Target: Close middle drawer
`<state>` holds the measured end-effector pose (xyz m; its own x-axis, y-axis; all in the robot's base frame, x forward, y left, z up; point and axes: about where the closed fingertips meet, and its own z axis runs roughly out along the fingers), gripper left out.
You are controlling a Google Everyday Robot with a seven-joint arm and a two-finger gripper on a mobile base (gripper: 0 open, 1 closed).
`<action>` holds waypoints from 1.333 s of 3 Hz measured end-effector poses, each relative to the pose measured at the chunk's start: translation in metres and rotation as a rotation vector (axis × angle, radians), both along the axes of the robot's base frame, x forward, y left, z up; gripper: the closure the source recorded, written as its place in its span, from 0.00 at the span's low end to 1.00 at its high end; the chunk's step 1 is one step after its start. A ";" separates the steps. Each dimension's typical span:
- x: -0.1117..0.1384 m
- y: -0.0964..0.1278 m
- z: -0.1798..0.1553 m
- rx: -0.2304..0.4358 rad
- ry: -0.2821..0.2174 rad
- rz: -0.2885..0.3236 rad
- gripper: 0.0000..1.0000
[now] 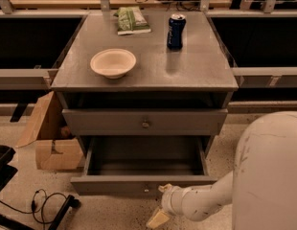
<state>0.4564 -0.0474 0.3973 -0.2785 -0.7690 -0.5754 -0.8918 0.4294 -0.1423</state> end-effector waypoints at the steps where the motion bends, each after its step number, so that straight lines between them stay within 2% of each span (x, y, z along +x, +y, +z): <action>1: 0.000 0.000 0.000 0.000 0.000 0.000 0.26; 3: -0.006 0.003 -0.004 -0.004 0.012 0.004 0.72; 4: 0.011 0.010 -0.012 -0.002 -0.021 0.010 0.95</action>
Offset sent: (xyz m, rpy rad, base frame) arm 0.0000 0.0000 0.0000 0.0000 0.0000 0.0000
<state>0.4670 -0.0377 0.3849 -0.2584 -0.7729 -0.5795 -0.8931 0.4198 -0.1616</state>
